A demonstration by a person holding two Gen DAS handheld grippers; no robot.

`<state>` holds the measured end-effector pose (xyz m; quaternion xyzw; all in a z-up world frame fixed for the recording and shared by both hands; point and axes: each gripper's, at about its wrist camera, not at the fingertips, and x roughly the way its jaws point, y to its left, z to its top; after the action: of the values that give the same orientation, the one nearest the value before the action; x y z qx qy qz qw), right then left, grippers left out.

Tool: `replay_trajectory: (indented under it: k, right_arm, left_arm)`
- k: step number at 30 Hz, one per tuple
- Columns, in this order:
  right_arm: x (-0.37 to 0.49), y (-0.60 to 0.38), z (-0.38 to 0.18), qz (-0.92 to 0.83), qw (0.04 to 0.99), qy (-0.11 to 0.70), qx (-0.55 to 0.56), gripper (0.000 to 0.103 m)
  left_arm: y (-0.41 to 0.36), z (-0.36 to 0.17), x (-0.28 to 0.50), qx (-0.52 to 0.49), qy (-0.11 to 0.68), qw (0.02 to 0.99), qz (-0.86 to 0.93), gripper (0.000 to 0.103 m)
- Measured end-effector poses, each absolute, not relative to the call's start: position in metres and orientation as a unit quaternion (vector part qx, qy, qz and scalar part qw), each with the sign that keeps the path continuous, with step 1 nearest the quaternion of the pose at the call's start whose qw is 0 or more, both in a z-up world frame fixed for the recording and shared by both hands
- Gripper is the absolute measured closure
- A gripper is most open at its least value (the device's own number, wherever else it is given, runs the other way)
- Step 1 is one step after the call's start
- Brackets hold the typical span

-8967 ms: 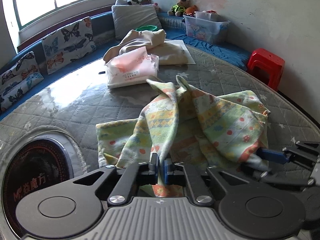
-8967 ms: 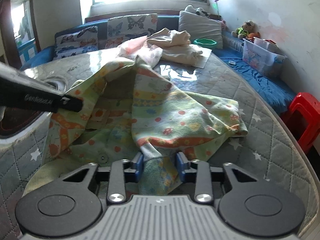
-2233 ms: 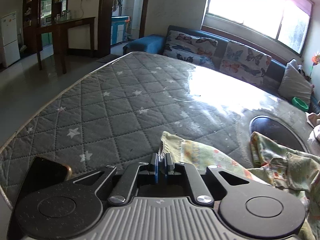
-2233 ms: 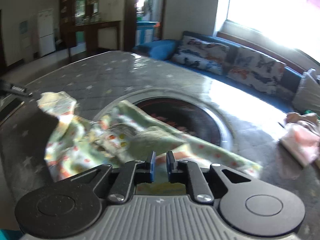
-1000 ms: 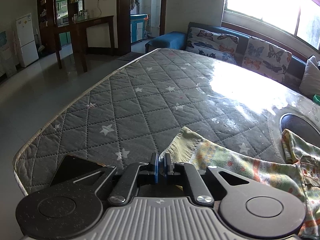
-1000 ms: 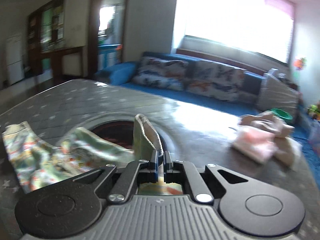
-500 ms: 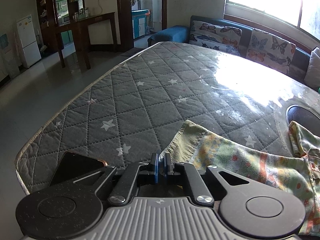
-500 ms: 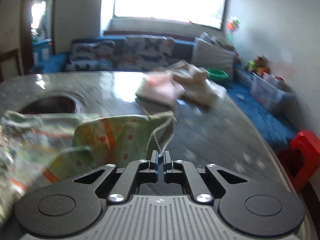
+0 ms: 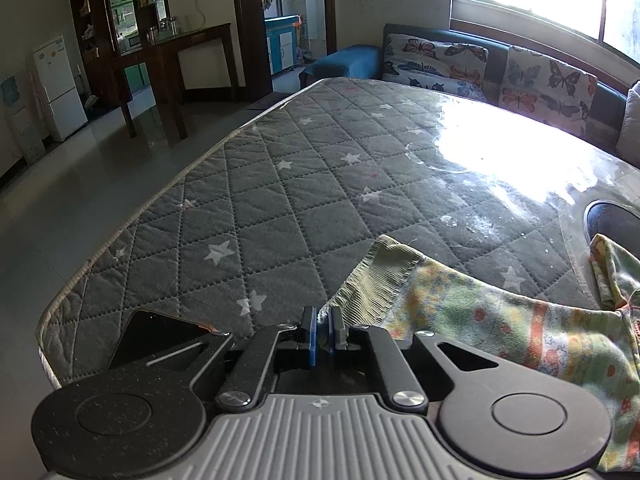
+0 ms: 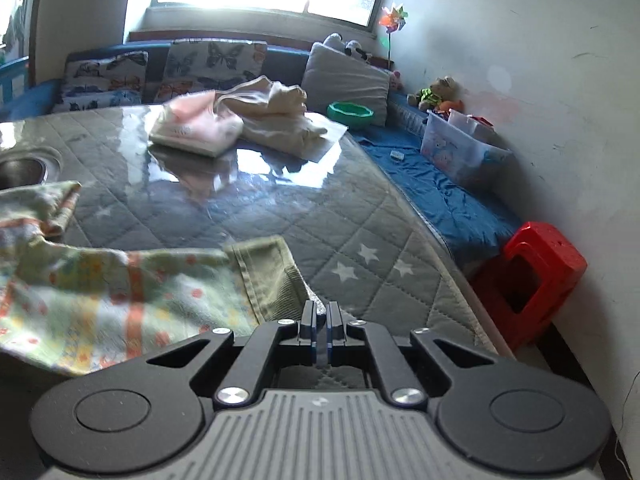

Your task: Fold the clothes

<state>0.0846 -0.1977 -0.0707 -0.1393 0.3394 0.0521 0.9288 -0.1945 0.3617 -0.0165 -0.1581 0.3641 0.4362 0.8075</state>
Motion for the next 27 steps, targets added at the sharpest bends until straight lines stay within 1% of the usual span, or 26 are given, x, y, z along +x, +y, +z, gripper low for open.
replay_trajectory:
  k: [6, 8, 9, 13, 15, 17, 18, 22, 27]
  right_arm:
    - [0.091, -0.191, -0.092, 0.049, 0.916, 0.366, -0.159, 0.099]
    - [0.091, -0.190, -0.090, 0.050, 0.915, 0.366, -0.164, 0.098]
    - [0.091, -0.190, -0.088, 0.050, 0.914, 0.366, -0.164, 0.097]
    - [0.090, -0.189, -0.074, 0.056, 0.918, 0.355, -0.166, 0.096]
    - [0.084, -0.182, -0.066, 0.076, 0.920, 0.347, -0.167, 0.093]
    - [0.077, -0.171, -0.057, 0.107, 0.921, 0.337, -0.166, 0.086]
    - [0.074, -0.165, -0.053, 0.124, 0.921, 0.333, -0.162, 0.085]
    - [0.069, -0.136, -0.045, 0.192, 0.914, 0.329, -0.138, 0.083]
    - [0.081, -0.098, -0.056, 0.241, 0.899, 0.343, -0.125, 0.082]
  left_arm:
    - [0.364, -0.020, -0.195, -0.156, 0.372, 0.803, 0.439, 0.097]
    - [0.365, -0.021, -0.196, -0.156, 0.375, 0.802, 0.437, 0.096]
    - [0.365, -0.021, -0.196, -0.155, 0.376, 0.803, 0.436, 0.093]
    - [0.364, -0.016, -0.199, -0.153, 0.373, 0.805, 0.435, 0.092]
    - [0.361, -0.013, -0.201, -0.153, 0.369, 0.807, 0.435, 0.092]
    - [0.358, -0.009, -0.202, -0.151, 0.364, 0.811, 0.432, 0.092]
    - [0.354, -0.006, -0.202, -0.150, 0.360, 0.815, 0.428, 0.092]
    - [0.335, 0.008, -0.197, -0.148, 0.345, 0.840, 0.391, 0.092]
    - [0.301, 0.017, -0.177, -0.141, 0.339, 0.874, 0.319, 0.092]
